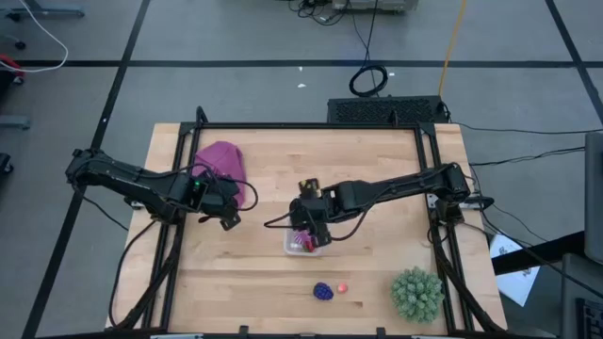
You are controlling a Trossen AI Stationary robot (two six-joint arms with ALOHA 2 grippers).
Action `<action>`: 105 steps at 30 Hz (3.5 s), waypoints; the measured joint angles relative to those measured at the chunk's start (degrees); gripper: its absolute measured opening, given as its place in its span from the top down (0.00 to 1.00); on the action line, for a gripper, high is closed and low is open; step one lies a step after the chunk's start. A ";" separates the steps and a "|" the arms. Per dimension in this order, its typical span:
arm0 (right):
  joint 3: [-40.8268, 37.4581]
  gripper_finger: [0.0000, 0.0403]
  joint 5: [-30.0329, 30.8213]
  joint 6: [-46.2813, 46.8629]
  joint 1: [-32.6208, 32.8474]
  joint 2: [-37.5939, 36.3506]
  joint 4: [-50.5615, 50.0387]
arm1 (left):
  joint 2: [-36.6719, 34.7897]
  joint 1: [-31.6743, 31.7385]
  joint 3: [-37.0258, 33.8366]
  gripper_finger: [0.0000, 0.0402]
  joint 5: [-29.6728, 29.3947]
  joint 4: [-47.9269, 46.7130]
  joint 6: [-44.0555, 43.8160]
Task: Pick and placing Produce into tupperware
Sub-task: Put the peach into the transparent bin
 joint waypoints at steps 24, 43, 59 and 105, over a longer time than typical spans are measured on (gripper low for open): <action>-1.36 0.45 -6.66 42.55 16.07 0.07 -7.61 | 0.00 0.00 -0.01 0.32 2.97 2.46 5.23; -19.62 0.45 -17.26 59.66 23.32 0.09 10.66 | 0.00 0.00 0.00 0.32 6.71 2.48 6.79; -26.80 0.45 -18.68 58.06 21.42 0.09 13.83 | 0.00 0.00 -0.02 0.32 6.74 2.52 7.50; -27.29 0.45 -18.48 58.24 19.97 1.78 16.07 | 0.00 0.00 -0.01 0.32 6.61 2.53 7.59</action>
